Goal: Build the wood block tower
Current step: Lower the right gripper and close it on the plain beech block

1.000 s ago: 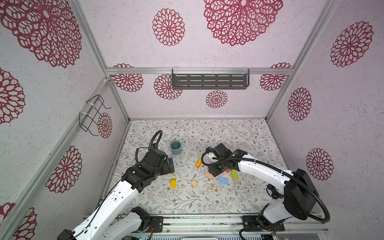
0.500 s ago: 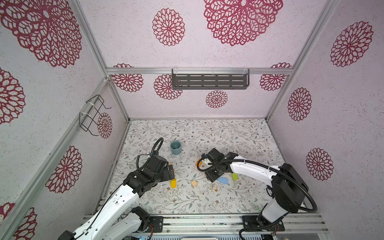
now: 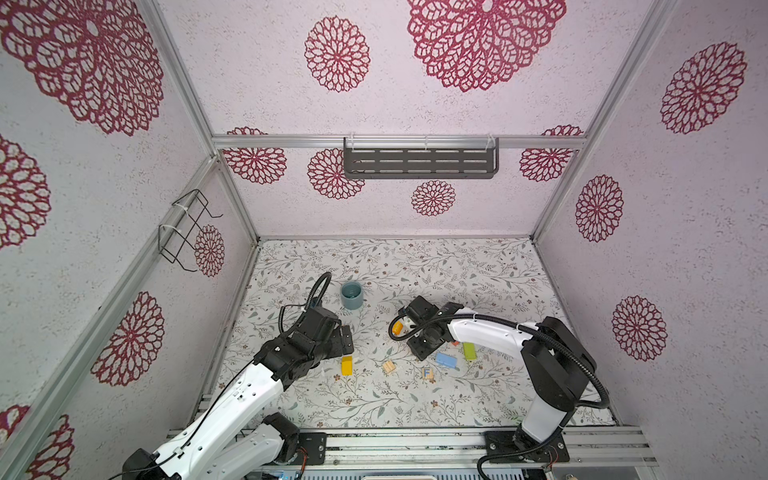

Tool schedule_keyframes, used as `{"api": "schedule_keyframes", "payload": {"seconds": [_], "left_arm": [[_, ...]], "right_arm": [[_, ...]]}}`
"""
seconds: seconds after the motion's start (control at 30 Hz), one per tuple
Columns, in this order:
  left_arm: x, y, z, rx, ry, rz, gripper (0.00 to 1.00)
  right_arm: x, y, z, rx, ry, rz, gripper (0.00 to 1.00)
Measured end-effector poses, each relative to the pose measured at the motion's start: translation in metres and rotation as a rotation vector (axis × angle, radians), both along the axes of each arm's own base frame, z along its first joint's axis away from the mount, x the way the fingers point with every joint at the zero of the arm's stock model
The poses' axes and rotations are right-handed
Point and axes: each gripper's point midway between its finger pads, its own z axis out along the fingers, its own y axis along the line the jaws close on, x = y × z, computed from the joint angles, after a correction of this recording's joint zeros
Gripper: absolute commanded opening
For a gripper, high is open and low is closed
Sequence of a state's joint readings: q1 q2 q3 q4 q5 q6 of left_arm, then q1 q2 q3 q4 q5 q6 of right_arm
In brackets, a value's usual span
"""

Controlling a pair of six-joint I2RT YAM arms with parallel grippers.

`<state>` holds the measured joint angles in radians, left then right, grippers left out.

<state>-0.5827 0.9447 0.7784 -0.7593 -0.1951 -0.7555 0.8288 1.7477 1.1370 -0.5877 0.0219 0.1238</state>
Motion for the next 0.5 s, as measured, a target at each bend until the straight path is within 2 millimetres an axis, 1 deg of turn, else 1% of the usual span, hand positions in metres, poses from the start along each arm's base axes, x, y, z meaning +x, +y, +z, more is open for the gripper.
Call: {"api": "schedule_keyframes", "payload": {"seconds": [0.3, 0.5], "left_arm": [[0.0, 0.0, -0.002, 0.007, 0.008, -0.002, 0.97], [-0.001, 0.001, 0.005, -0.01, -0.014, 0.002, 0.97]], "right_arm": [[0.006, 0.006, -0.005, -0.006, 0.006, 0.001, 0.45], [0.005, 0.006, -0.012, -0.021, 0.018, 0.001, 0.43]]}}
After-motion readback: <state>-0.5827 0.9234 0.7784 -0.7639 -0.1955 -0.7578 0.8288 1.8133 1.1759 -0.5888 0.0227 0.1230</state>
